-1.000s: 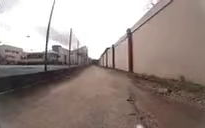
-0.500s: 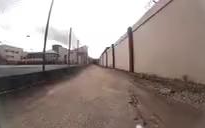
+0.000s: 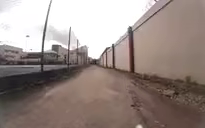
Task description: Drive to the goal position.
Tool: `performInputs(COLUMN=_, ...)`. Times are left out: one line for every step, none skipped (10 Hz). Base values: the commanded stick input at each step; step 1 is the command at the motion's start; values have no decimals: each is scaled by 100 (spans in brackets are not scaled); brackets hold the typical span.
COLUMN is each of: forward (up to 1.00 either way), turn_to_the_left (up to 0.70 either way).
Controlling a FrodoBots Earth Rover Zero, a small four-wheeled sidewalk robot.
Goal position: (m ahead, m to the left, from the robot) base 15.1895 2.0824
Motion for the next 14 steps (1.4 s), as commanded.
performInputs(forward=30, turn_to_the_left=0)
performInputs(forward=30, turn_to_the_left=0)
performInputs(forward=30, turn_to_the_left=0)
performInputs(forward=30, turn_to_the_left=0)
performInputs(forward=30, turn_to_the_left=0)
performInputs(forward=30, turn_to_the_left=0)
performInputs(forward=30, turn_to_the_left=0)
performInputs(forward=30, turn_to_the_left=0)
performInputs(forward=30, turn_to_the_left=0)
performInputs(forward=30, turn_to_the_left=0)
performInputs(forward=30, turn_to_the_left=0)
performInputs(forward=30, turn_to_the_left=0)
performInputs(forward=30, turn_to_the_left=0)
performInputs(forward=30, turn_to_the_left=0)
